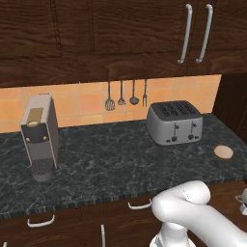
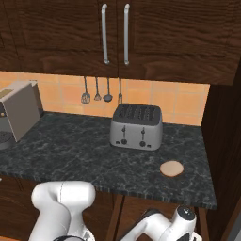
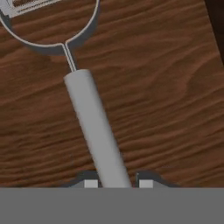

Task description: Pick the peeler from the drawer and place it on the counter.

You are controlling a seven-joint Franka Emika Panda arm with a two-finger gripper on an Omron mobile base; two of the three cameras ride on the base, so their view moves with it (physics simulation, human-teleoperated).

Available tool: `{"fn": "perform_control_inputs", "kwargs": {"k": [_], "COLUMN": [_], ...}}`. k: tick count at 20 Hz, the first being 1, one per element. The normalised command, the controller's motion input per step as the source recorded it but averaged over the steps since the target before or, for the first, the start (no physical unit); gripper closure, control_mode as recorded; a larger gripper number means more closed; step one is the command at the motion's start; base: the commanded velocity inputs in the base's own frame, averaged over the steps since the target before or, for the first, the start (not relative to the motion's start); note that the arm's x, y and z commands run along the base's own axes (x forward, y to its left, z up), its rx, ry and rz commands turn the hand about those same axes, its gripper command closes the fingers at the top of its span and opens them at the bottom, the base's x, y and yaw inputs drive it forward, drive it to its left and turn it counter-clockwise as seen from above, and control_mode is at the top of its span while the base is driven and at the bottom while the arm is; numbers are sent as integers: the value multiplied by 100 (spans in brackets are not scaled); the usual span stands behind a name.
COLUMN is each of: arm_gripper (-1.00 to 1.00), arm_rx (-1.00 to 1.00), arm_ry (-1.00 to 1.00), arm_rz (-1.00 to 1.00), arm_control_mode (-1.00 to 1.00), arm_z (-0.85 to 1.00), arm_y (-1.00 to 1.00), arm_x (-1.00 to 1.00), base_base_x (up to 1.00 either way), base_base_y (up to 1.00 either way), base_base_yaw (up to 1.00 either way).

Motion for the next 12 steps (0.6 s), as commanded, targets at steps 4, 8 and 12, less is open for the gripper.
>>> {"fn": "perform_control_inputs", "kwargs": {"k": [4,8,12], "arm_gripper": [100,100,100], "arm_rx": [0,0,0], "arm_ry": [0,1,2], "arm_rz": [0,-8,-9], "arm_control_mode": [-100,-100,-100], "arm_z": [81,100,100], "arm_y": [0,0,0], "arm_x": [-28,-51,-74], "base_base_x": [0,0,0], "base_base_y": [0,0,0], "base_base_yaw": [0,0,0]}}
